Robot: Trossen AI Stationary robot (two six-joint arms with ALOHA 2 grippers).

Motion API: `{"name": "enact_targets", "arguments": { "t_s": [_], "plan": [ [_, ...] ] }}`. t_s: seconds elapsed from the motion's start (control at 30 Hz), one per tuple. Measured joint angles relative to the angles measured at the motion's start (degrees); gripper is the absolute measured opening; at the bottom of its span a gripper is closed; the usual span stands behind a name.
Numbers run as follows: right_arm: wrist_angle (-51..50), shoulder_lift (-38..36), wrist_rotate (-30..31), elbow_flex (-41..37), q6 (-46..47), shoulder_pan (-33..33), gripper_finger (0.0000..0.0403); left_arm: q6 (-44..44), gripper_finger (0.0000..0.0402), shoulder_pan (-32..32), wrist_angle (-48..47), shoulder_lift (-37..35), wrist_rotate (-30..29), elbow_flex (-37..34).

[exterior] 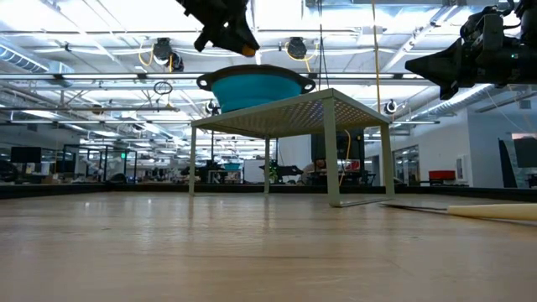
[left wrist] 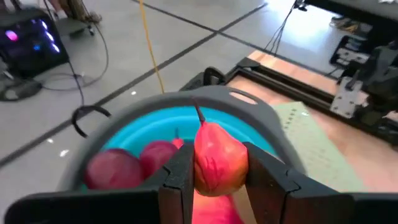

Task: Pick & Place Fruit
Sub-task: Put the pear into the blue strainer bowl on the shelf

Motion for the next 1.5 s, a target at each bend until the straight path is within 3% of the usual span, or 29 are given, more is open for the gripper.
{"name": "enact_targets", "arguments": {
  "t_s": [0.33, 1.07, 1.5],
  "plan": [
    [-0.3, 0.0, 0.0, 0.0, 0.0, 0.0, 0.0, 6.3, 0.0106, 1.3, -3.6, 2.5, 1.5, 0.0],
    [-0.4, 0.0, 0.0, 0.0, 0.0, 0.0, 0.0, 8.2, 0.0107, 2.1, -7.5, 4.7, 1.7, 0.0],
    [-0.4, 0.0, 0.0, 0.0, 0.0, 0.0, 0.0, 5.6, 0.0148, 2.2, -7.6, 4.7, 1.7, 0.0]
  ]
}}
